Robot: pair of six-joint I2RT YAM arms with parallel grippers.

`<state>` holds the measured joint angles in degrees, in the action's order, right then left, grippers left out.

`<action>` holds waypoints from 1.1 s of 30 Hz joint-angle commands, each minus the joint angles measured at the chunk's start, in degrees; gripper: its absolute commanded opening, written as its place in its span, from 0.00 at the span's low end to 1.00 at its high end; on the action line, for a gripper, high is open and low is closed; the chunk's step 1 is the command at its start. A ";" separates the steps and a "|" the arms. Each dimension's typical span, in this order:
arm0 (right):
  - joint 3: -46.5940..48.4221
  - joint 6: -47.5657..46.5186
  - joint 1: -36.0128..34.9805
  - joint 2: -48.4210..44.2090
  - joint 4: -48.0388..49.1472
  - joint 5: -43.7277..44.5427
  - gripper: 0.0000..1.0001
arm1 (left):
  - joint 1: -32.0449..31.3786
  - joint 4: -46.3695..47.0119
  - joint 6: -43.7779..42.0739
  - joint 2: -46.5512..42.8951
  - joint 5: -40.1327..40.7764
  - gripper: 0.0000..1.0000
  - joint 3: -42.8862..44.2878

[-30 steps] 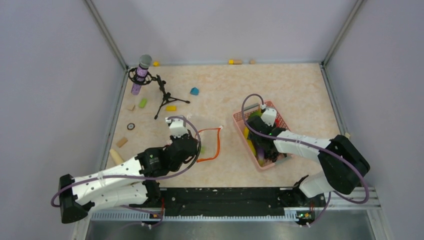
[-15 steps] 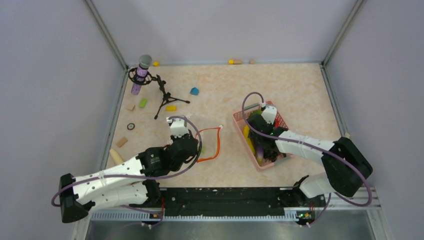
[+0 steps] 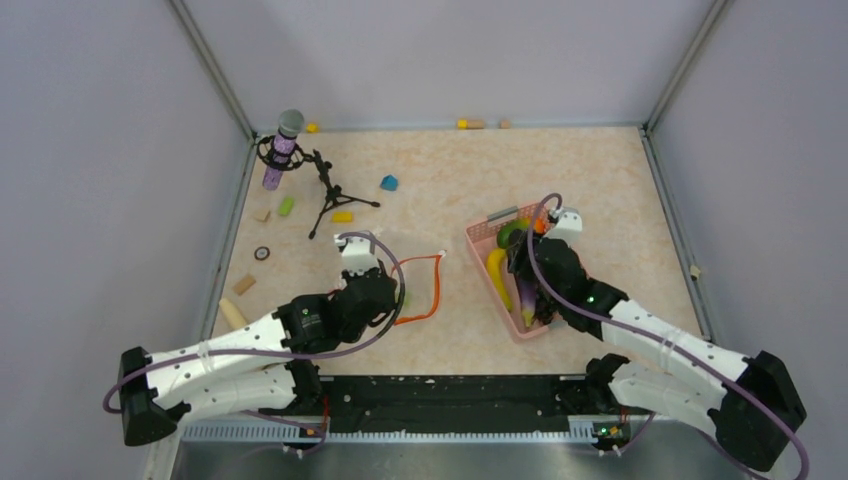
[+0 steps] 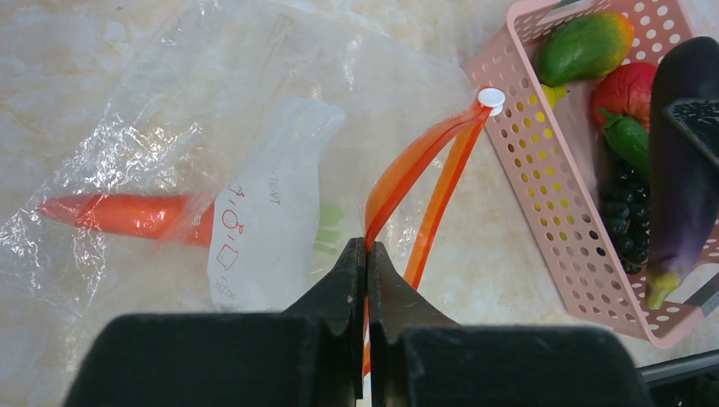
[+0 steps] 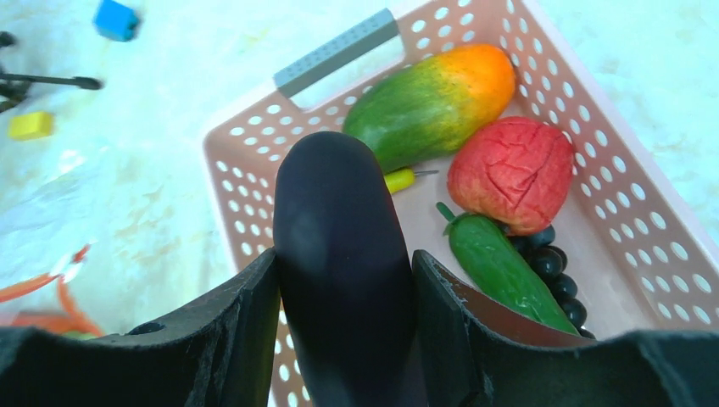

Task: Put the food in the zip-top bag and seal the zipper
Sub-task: Pick up the fake vegetable from the bin, then place the fake vegetable in the zipper food storage bag.

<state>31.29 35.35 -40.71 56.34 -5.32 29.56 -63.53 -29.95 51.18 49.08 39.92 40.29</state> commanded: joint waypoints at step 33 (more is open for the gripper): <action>3.54 -0.23 -1.61 8.66 14.61 -58.59 0.19 | 0.11 3.84 -1.59 0.17 -2.72 0.00 1.89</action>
<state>31.03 31.62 -40.91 59.37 8.88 -18.52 -63.53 -29.34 50.76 49.60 38.15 40.34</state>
